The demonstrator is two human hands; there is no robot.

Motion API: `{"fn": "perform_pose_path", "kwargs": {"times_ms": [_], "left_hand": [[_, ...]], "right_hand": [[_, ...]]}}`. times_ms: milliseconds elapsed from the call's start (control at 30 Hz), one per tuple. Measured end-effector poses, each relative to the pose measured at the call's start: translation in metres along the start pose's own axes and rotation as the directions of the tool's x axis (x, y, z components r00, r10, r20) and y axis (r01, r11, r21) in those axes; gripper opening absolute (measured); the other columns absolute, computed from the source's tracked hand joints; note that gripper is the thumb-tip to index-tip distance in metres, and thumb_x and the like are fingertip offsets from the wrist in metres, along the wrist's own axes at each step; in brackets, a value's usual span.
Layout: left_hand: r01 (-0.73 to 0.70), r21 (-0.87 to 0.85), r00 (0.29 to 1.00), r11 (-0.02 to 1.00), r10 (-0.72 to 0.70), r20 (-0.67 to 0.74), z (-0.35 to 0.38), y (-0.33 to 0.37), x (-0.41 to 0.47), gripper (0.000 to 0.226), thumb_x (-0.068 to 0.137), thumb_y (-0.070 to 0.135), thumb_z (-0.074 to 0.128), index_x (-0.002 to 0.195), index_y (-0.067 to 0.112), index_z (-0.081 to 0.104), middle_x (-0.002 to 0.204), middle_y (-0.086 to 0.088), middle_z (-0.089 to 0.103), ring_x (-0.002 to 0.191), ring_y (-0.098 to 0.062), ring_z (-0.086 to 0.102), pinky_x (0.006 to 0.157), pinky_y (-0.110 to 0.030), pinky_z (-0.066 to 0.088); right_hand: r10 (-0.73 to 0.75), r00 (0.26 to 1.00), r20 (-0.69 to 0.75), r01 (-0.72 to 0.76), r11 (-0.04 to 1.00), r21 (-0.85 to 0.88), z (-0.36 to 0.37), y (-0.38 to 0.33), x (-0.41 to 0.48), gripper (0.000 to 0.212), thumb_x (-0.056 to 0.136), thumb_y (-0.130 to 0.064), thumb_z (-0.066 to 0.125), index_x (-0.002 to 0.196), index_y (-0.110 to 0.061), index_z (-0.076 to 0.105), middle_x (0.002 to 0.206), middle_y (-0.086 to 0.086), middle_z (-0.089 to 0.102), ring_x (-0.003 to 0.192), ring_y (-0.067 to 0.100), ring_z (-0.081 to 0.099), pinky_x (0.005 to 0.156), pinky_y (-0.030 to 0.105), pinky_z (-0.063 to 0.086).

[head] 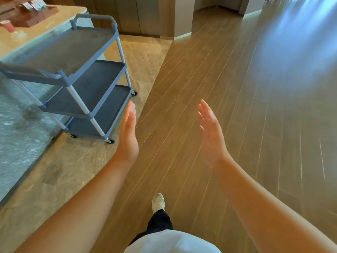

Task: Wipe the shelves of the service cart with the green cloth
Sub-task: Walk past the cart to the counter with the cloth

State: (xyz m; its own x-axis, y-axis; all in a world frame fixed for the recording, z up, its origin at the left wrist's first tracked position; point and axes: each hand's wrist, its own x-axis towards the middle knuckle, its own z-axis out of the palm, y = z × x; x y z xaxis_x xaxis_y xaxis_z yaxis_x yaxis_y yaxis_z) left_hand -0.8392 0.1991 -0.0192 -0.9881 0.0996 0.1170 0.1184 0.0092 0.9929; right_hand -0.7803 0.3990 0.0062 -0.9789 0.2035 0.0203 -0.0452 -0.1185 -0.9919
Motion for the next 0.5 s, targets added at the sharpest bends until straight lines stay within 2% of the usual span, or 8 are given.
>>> {"fn": "perform_pose_path", "kwargs": {"times_ms": [100,233,500], "left_hand": [[-0.003,-0.028,1.0,1.0,0.003,-0.004,-0.009,-0.007,0.054,0.097,0.082,0.08,0.025,0.16,0.024,0.014,0.165,0.01,0.019,0.147,0.004,0.021,0.114,-0.016,0.019],[0.006,-0.042,1.0,0.999,-0.006,-0.001,-0.025,-0.012,0.12,0.096,0.082,0.08,0.025,0.159,0.024,0.014,0.165,0.009,0.019,0.147,0.004,0.021,0.118,-0.022,0.018],[0.018,-0.06,1.0,0.998,-0.017,0.023,-0.039,-0.014,0.221,0.093,0.083,0.08,0.023,0.159,0.027,0.012,0.158,0.022,0.02,0.144,0.011,0.021,0.122,-0.025,0.014]], "right_hand": [[0.005,1.0,-0.004,-0.005,1.0,0.0,0.013,-0.004,0.053,0.054,0.078,-0.073,0.045,0.13,-0.06,0.045,0.157,-0.021,0.035,0.146,0.002,0.029,0.124,0.048,0.012],[0.025,1.0,-0.013,-0.024,1.0,0.017,0.036,-0.009,0.115,0.053,0.076,-0.075,0.046,0.128,-0.062,0.047,0.157,-0.022,0.036,0.146,0.003,0.029,0.124,0.051,0.011],[0.023,0.999,-0.034,-0.022,1.0,0.021,0.064,-0.014,0.206,0.062,0.073,-0.076,0.046,0.132,-0.058,0.045,0.158,-0.02,0.034,0.146,0.001,0.028,0.123,0.05,0.011]]}}
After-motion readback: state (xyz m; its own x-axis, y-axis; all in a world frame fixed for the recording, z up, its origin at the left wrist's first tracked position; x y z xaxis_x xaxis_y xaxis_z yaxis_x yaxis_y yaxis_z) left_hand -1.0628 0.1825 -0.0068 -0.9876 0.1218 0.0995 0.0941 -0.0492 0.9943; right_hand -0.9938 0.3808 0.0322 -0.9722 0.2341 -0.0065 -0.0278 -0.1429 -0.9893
